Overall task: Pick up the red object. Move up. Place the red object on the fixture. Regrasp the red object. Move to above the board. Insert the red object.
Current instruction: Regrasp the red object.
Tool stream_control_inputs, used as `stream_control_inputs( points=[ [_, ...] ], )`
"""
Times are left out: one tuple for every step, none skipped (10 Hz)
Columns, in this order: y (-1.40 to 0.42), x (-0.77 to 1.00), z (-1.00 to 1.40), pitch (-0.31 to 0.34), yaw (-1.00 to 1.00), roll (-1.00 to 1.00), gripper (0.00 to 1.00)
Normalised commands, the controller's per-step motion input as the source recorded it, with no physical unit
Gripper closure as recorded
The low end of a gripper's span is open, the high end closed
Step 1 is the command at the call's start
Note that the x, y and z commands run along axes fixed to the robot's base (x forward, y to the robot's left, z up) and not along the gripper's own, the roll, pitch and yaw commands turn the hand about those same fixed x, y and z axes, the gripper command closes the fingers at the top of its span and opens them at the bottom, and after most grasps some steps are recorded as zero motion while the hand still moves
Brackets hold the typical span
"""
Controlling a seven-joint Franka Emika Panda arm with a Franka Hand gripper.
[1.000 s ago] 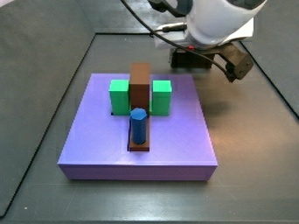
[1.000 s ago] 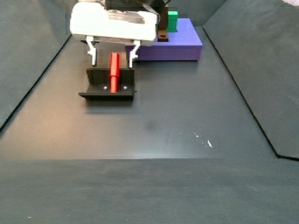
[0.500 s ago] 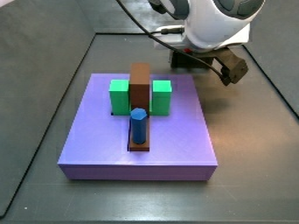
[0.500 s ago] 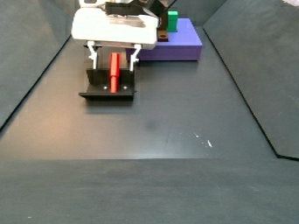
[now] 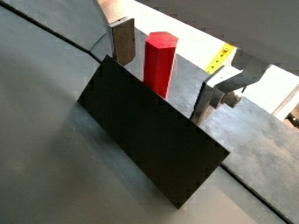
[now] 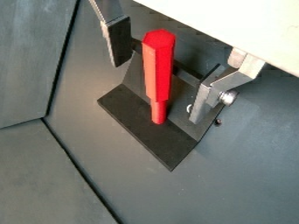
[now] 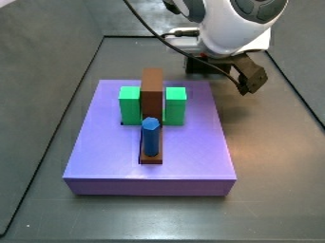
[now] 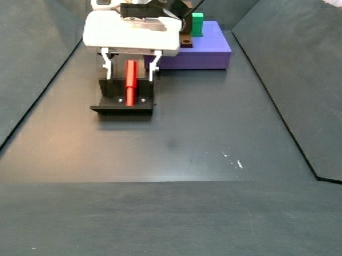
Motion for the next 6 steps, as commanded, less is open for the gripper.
stream_control_inputs(
  points=[
    [-0.09,0.00,-0.07,0.040,0.00,0.04,0.00],
    [-0.03,0.00,-0.02,0.000,0.00,0.03,0.00],
    [0.00,0.00,0.00,0.000,0.00,0.01,0.00],
    [0.00,-0.01,0.00,0.000,0.00,0.09,0.00],
    [0.00,0.00,0.00,0.000,0.00,0.07,0.00],
    [0.00,0.00,0.00,0.000,0.00,0.00,1.00]
  ],
)
